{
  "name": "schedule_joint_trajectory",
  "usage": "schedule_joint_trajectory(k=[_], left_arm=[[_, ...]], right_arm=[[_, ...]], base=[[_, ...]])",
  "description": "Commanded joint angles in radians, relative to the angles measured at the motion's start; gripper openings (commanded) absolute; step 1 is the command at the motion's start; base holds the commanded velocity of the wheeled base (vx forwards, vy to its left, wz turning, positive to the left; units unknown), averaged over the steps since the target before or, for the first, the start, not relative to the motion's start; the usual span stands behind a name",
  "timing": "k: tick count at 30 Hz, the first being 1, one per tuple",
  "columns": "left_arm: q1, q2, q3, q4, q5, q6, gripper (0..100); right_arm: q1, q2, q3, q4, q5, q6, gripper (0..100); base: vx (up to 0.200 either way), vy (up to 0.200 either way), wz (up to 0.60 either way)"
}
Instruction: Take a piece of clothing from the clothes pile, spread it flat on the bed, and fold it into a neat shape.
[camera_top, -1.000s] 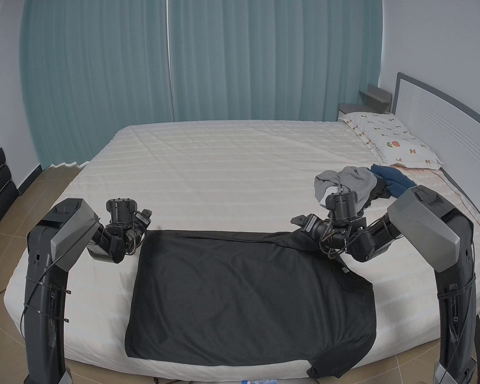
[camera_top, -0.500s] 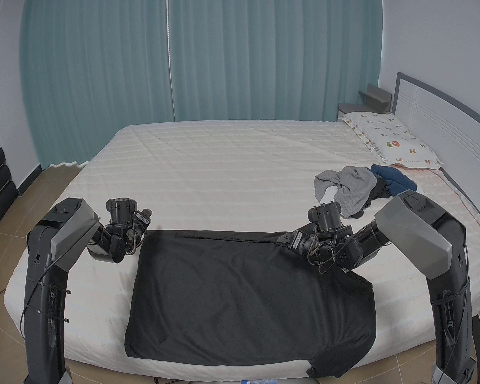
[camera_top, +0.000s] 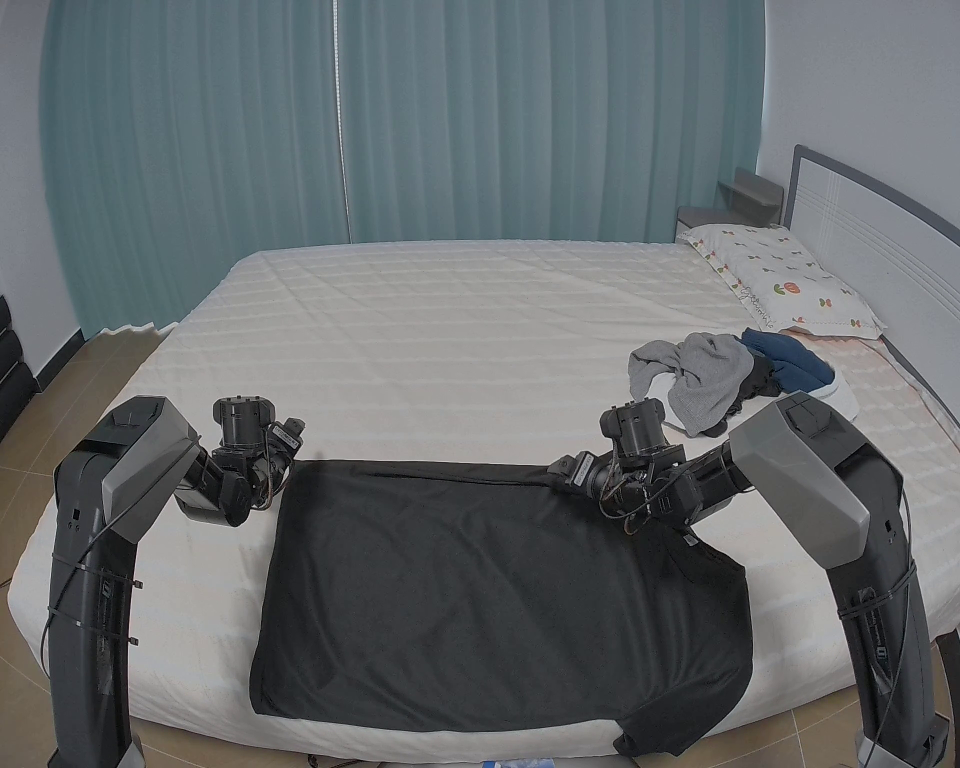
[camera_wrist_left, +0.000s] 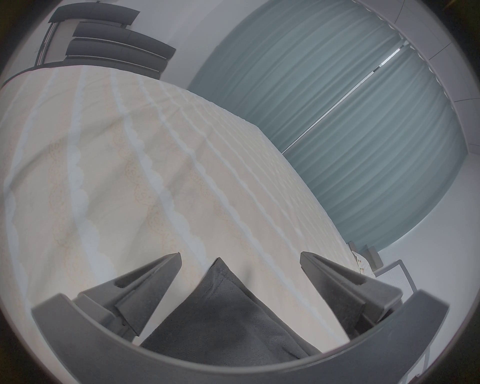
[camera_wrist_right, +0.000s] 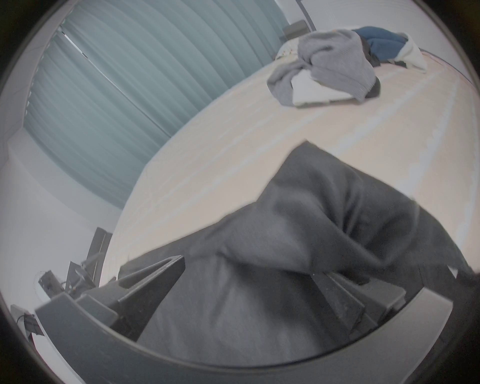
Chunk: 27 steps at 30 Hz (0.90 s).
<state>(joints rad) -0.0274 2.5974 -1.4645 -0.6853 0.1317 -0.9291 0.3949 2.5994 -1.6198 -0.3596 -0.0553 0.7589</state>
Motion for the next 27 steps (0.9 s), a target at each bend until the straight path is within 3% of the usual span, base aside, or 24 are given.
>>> schedule_joint_trajectory(k=[1, 4, 8, 9, 16, 27], left_arm=[[0.0, 0.003, 0.0, 0.0, 0.0, 0.0, 100], [0.0, 0.003, 0.0, 0.0, 0.0, 0.0, 100], [0.0, 0.003, 0.0, 0.0, 0.0, 0.0, 100], [0.0, 0.003, 0.0, 0.0, 0.0, 0.0, 100], [0.0, 0.004, 0.0, 0.0, 0.002, 0.0, 100], [0.0, 0.007, -0.002, 0.0, 0.002, 0.001, 100]], right_arm=[[-0.03, 0.148, -0.253, -0.007, -0.064, 0.0, 100], [-0.056, 0.208, -0.38, -0.035, -0.067, 0.0, 100], [-0.073, 0.214, -0.38, -0.096, -0.051, -0.01, 100], [-0.087, 0.239, -0.38, -0.217, -0.028, -0.032, 100], [-0.128, 0.265, -0.38, -0.343, -0.035, -0.124, 100], [-0.126, 0.202, -0.38, -0.312, -0.075, -0.148, 100]], base=[[0.0, 0.0, 0.0], [0.0, 0.0, 0.0], [0.0, 0.0, 0.0], [0.0, 0.0, 0.0], [0.0, 0.0, 0.0], [0.0, 0.0, 0.0]])
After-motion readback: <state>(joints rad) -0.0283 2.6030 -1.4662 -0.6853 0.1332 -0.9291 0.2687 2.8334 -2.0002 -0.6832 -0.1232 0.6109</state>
